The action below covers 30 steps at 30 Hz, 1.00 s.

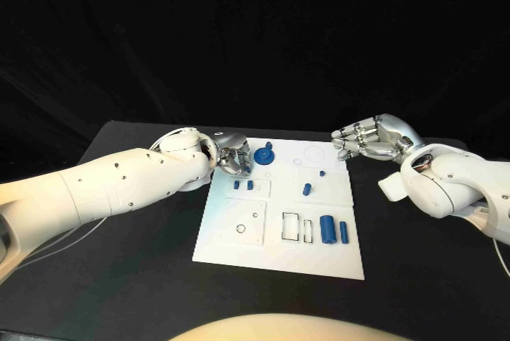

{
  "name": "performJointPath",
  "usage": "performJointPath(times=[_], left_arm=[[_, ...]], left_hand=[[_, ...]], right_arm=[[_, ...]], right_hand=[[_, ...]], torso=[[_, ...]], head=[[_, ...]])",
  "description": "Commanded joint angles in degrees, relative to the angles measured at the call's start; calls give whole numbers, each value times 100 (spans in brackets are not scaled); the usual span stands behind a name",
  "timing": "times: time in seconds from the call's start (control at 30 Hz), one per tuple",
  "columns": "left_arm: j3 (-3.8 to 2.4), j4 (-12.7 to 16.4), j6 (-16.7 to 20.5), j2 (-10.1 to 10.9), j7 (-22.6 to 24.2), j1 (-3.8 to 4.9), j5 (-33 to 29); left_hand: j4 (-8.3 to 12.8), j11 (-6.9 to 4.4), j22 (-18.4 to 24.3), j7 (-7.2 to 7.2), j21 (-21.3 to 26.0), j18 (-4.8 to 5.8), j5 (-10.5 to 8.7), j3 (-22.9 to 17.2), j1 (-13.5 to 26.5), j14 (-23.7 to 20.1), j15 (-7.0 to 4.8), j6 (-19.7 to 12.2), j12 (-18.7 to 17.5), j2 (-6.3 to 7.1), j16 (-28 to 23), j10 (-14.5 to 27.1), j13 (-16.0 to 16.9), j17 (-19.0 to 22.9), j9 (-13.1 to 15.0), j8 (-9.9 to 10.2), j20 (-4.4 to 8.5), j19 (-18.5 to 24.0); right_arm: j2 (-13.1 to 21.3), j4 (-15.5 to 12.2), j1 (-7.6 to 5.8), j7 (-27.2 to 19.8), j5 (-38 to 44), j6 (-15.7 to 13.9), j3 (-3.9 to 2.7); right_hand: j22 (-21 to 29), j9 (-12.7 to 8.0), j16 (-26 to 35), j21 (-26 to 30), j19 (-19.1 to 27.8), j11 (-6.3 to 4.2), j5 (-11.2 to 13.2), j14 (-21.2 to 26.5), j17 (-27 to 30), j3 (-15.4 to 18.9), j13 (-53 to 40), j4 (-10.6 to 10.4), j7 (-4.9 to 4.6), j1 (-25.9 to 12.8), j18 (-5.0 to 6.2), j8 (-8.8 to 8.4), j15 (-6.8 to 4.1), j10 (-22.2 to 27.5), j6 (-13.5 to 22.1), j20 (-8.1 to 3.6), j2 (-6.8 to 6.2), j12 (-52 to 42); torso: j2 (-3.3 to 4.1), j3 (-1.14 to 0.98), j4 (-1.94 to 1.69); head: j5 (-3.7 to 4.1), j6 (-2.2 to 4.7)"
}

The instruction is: Assemble the parts on the task board

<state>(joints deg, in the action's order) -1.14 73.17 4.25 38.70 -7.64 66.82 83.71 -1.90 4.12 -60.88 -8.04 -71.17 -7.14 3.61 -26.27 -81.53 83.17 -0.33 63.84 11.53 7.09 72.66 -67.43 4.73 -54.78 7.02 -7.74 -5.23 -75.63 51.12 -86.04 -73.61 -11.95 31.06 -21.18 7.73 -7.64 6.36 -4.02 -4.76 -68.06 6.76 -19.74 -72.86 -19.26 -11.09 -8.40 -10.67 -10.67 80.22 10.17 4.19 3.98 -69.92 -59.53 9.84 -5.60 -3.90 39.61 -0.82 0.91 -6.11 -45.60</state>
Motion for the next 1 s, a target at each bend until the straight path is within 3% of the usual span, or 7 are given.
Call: performJointPath(times=[0.03, 0.4, 0.67, 1.0], left_arm=[[5, -5, -143, 0, -47, -5, -5], [6, 5, -162, 1, -35, -5, -6], [6, 3, -191, 16, -56, -5, -8], [6, 3, -157, 51, -145, -5, -8]], left_hand=[[-40, 7, 9, -19, 21, 83, -2, -8, 49, 0, -7, 5, -39, -2, 36, -35, 10, 10, -6, 33, -13, 43], [-37, 22, 12, -37, 25, 85, -3, -10, 63, -1, 2, -41, -76, 23, 38, -37, 18, 13, -21, 81, -22, 49], [-36, 48, 36, -79, 49, 79, -2, -23, 118, -6, 30, -423, -196, 148, 47, -81, 53, 29, -148, 373, -50, 76], [-46, 71, 43, -115, 53, 79, -3, -23, 148, -5, 46, -564, -251, 206, 57, -103, 73, 27, -209, 425, -63, 79]], right_arm=[[1, -5, 2, -30, 28, 0, -2], [0, -5, 2, -29, 28, -2, -2], [2, -1, 2, -27, 28, -6, -2], [1, 14, 2, -5, 71, -12, -2]], right_hand=[[10, -4, 5, 16, -33, -16, 4, 19, 1, -20, 6, -2, 17, 6, 41, 12, -23, -9, 14, 15, 36, -6], [10, -4, 5, 16, -33, -16, 4, 19, 1, -20, 6, -2, 17, 6, 41, 12, -23, -9, 14, 15, 36, -6], [14, -5, 7, 16, -33, -14, 4, 21, 1, -21, 7, -2, 15, 2, 41, 10, -22, -6, 19, 16, 29, -4], [26, -11, 17, 23, -20, -6, 3, 41, 6, -28, 14, 12, 7, 10, 38, -2, -15, 19, 41, 19, 7, 9]], torso=[[2, 1, -1], [3, -1, -1], [1, -3, 2], [0, 1, 0]], head=[[-12, 1], [-20, -5], [-12, -12], [2, -9]])
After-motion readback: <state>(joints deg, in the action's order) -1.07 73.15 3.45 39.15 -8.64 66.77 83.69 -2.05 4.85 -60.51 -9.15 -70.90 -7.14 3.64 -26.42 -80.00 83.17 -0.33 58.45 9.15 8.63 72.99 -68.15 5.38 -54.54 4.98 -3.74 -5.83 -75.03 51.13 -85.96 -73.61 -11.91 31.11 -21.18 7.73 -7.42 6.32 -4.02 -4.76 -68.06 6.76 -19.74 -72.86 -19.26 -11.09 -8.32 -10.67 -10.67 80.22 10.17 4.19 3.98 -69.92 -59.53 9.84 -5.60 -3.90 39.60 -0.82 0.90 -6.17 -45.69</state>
